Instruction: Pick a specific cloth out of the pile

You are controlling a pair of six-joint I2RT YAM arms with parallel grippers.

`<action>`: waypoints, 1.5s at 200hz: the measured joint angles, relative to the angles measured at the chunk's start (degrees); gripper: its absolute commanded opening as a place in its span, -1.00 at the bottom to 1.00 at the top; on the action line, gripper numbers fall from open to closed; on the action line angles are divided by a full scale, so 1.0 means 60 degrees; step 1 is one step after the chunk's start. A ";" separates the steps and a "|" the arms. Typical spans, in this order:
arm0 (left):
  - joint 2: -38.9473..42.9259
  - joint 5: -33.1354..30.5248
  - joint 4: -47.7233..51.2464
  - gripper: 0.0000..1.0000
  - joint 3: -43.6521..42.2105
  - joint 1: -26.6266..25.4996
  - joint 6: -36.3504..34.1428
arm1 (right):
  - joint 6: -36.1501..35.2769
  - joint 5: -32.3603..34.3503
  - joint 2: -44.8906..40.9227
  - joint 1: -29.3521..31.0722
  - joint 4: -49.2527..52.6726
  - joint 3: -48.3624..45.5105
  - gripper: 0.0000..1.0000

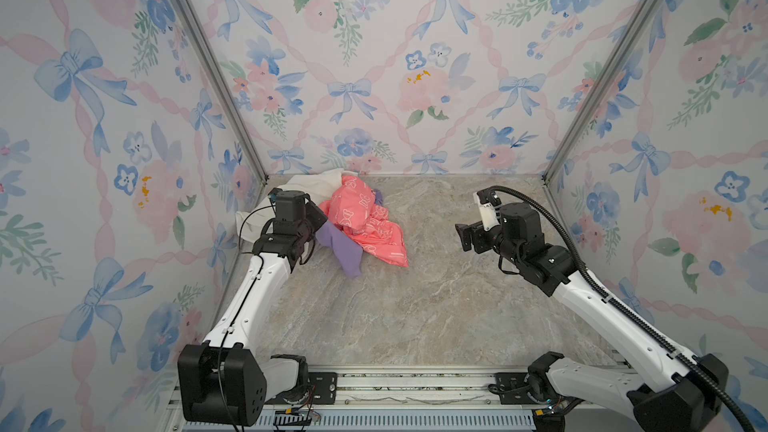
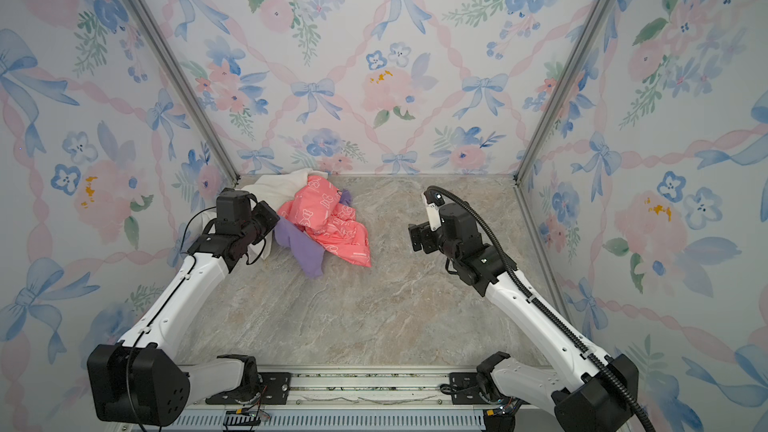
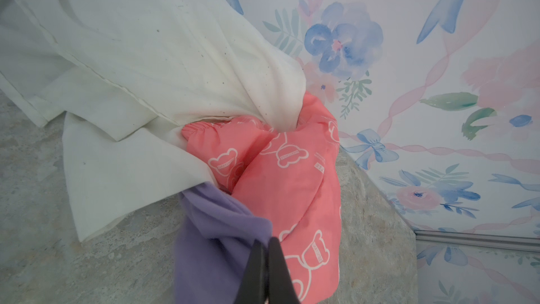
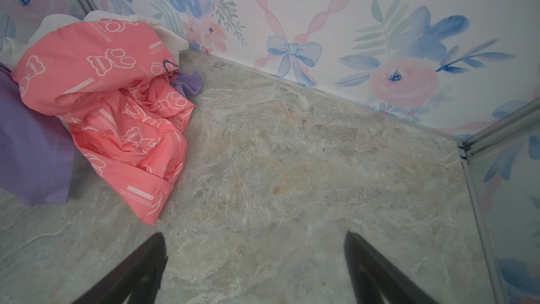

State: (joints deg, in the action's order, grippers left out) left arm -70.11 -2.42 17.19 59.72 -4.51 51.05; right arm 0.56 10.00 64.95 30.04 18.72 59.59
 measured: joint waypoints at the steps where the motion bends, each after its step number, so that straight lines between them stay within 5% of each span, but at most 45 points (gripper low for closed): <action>1: 0.0018 -0.0015 0.0011 -1.00 0.0022 0.0000 0.0000 | -0.0007 0.0004 0.0000 0.0000 0.0000 0.0004 0.94; 127: 0.0000 0.0095 -0.0226 -1.00 0.2816 -0.0120 -0.0878 | 0.0160 -0.0492 0.0747 -0.0015 0.0135 0.0503 0.94; 238: -0.0182 0.0827 -0.2911 -1.00 0.3967 -0.0127 -0.1140 | 0.0382 -0.0973 0.0907 0.0004 0.0178 0.0732 0.94; 300: -0.0885 0.1315 -0.4495 -1.00 0.5195 -0.0127 -0.0262 | 0.0419 -0.1064 0.0951 0.0058 0.0262 0.0918 0.94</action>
State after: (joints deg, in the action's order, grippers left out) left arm -75.42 5.48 -9.78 90.89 -5.28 49.47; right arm 3.07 3.62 70.65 30.39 20.29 65.10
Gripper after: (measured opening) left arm 0.048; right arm 0.970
